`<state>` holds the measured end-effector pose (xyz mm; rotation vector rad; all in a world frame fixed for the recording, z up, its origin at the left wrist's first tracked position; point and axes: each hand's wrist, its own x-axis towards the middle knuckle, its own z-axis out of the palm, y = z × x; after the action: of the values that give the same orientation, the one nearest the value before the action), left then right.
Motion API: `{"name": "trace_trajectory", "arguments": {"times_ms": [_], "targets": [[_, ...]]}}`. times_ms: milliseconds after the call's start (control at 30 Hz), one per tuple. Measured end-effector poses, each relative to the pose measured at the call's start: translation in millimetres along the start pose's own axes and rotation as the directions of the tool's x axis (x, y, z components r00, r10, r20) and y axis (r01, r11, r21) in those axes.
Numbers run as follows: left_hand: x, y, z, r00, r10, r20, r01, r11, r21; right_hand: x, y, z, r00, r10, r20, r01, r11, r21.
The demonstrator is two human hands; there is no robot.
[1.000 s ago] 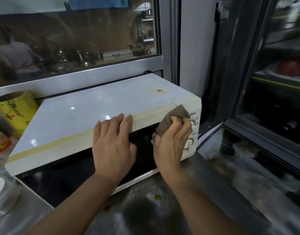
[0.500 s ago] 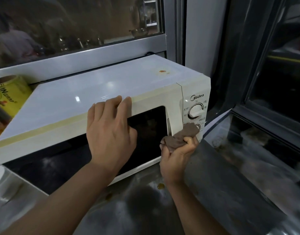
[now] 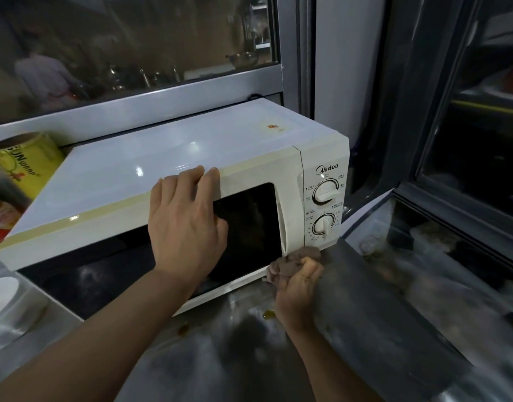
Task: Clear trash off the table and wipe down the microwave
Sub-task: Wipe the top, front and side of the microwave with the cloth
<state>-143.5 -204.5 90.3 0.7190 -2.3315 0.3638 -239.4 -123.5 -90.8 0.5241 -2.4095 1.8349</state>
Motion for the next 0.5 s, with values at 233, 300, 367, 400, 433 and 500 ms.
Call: {"name": "trace_trajectory", "arguments": {"times_ms": [233,300,367,400,433,500], "targets": [[0.9,6.8,-14.6,0.997,-0.037,0.066,0.035,0.999,0.018,-8.8,-53.1,-43.5,0.971,-0.177,-0.161,0.194,0.977,0.093],[2.2,6.9,-16.4,0.997,-0.039,0.072,0.038,0.999,0.015,4.9,-77.7,-44.9,0.92,-0.35,-0.178,0.357,0.934,0.012],[2.8,8.4,-16.5,0.996,-0.049,0.072,0.048,0.999,0.012,18.2,-88.5,-39.3,0.896,-0.426,-0.124,0.413,0.903,-0.116],[2.4,9.6,-16.3,0.996,-0.056,0.071,0.056,0.998,0.011,19.6,-87.6,-35.9,0.901,-0.42,-0.104,0.403,0.902,-0.155],[1.6,10.5,-15.6,0.996,-0.062,0.07,0.061,0.998,0.007,16.5,-81.8,-33.2,0.913,-0.397,-0.098,0.376,0.909,-0.178],[1.3,10.5,-13.7,0.996,-0.067,0.055,0.067,0.998,-0.003,4.4,-61.5,-27.0,0.937,-0.334,-0.104,0.308,0.928,-0.208]]}}
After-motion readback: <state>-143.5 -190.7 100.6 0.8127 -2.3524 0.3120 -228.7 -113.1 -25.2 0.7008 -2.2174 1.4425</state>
